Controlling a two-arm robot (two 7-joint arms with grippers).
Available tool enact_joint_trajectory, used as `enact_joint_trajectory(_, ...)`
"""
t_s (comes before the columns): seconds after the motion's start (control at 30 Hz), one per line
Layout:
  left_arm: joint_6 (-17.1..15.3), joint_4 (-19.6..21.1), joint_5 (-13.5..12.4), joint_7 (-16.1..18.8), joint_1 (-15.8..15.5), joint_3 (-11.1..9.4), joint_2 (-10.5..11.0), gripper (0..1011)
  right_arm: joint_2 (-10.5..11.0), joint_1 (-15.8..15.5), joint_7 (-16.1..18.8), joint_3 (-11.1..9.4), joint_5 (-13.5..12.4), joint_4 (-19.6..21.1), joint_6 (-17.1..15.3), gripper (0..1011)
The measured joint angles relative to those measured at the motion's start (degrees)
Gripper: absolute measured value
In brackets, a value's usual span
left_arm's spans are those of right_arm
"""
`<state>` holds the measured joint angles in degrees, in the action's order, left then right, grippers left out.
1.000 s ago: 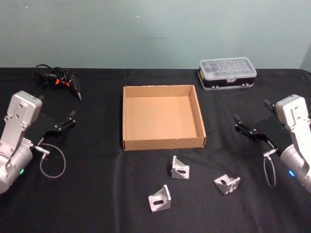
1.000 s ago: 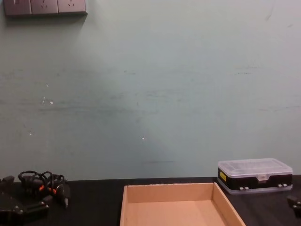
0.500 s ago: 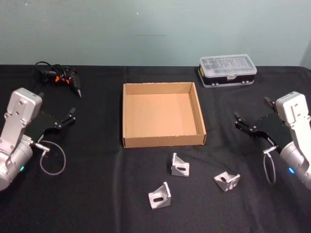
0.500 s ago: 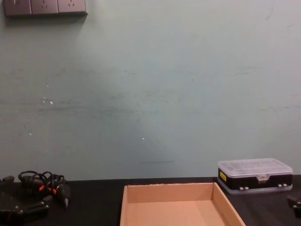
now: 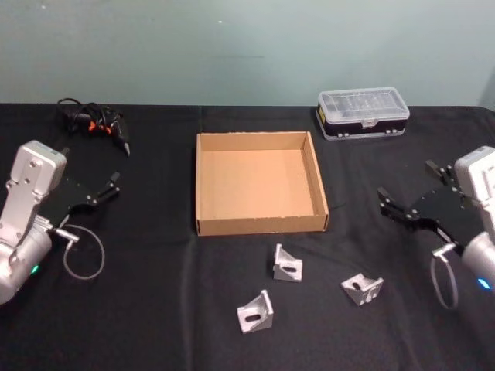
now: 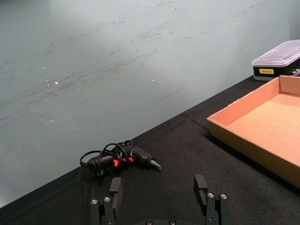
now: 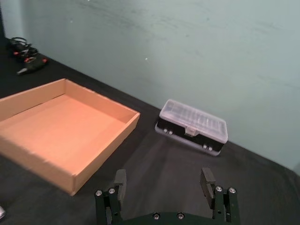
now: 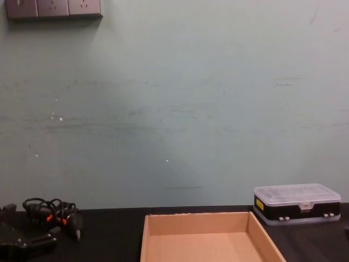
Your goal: Use one hand to pick up the angle iron from the table and place it into the box.
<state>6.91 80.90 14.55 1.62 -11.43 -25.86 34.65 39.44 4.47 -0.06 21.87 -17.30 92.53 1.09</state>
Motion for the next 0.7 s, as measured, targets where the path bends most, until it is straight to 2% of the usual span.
enact_joint_trajectory(0.03,0.00,0.00,0.00,0.00,0.00,0.00,0.00,1005,1.17,-1.86,0.22,-1.03,-0.95,2.65,-1.41,1003)
enact_joint_trajectory(0.13,0.00,0.01,0.00,0.00,0.00,0.00,0.00,1005,2.94,-5.00,0.61,-2.75,-2.53,6.51,-3.35,1003)
enact_joint_trajectory(0.23,0.00,0.00,0.00,0.00,0.00,0.00,0.00,1004,5.44,-10.39,0.98,-5.43,-5.18,12.35,-6.50,1003)
enact_joint_trajectory(0.3,0.00,0.00,0.00,0.00,0.00,0.00,0.00,1005,6.16,-12.26,1.09,-6.34,-6.14,14.42,-7.84,1003)
enact_joint_trajectory(0.4,0.00,0.00,0.00,0.00,0.00,0.00,0.00,1005,7.46,-15.89,1.17,-7.44,-7.55,18.94,-12.65,1003)
enact_joint_trajectory(0.5,0.00,0.00,0.00,0.00,0.00,0.00,0.00,1005,7.56,-16.79,0.73,-7.19,-7.85,20.88,-16.78,1003)
enact_joint_trajectory(0.53,0.00,0.00,0.00,0.00,0.00,0.00,0.00,1005,7.41,-16.98,0.61,-6.93,-8.18,21.73,-19.33,1003)
enact_joint_trajectory(0.57,0.00,0.00,0.00,0.00,0.00,0.00,0.00,1005,7.41,-16.98,0.61,-6.93,-8.18,21.73,-19.33,1003)
enact_joint_trajectory(0.6,0.00,0.00,0.00,0.00,0.00,0.00,0.00,1005,7.04,-17.02,0.61,-6.69,-8.69,22.35,-21.67,1003)
enact_joint_trajectory(0.7,0.00,0.00,0.00,0.00,0.00,0.00,0.00,1005,5.94,-16.61,0.67,-6.31,-9.90,22.92,-25.93,1003)
